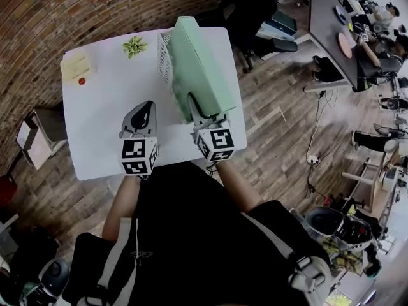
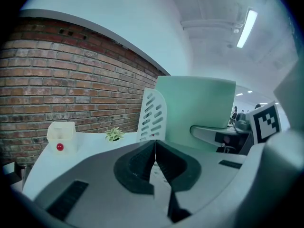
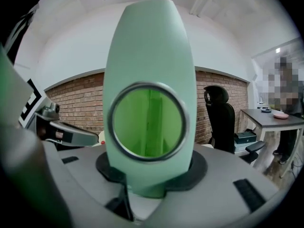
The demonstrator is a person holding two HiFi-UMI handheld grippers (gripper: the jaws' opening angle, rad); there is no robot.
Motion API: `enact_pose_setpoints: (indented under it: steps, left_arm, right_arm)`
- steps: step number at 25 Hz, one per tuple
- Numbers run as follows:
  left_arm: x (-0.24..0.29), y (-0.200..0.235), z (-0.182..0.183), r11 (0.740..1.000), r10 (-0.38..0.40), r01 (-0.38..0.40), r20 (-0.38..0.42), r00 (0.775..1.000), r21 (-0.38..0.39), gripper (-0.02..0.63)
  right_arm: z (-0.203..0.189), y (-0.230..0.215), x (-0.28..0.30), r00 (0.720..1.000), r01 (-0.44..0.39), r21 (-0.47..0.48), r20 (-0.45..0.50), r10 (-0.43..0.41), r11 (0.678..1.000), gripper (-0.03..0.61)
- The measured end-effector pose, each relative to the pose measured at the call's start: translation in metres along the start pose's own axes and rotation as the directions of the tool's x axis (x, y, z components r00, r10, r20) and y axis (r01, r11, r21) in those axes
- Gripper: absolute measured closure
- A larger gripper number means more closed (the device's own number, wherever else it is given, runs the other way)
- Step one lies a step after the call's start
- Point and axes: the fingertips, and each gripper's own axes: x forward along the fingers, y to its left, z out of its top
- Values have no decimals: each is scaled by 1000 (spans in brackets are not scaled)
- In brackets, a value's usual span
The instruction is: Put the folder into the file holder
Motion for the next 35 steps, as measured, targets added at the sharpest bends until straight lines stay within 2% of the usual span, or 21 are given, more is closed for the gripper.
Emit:
enact_pose_setpoints:
  steps: [23,25,29,35]
  left_arm:
    - [-4,1,-5,1000,-15,15,-8,1000,-2,591]
    - [-5,2,-6,1000,-22,22,-11,1000,-2,591]
    - [-6,3,-11,999,-54,54,-24,998,-1,591]
    - [-5,1,-23,992,-122,123,-59,991,12,591]
  right_arm:
    - [-39,5,5,989,12,-32,-149,-17,999,388]
    - [-46,7,7,982,4,-48,-187,-13,999,361]
    - [-65,17,7,960,-22,-56,-279,5,998,248]
    - [-73,22,-10,954,28,-30,-299,-35,999,221]
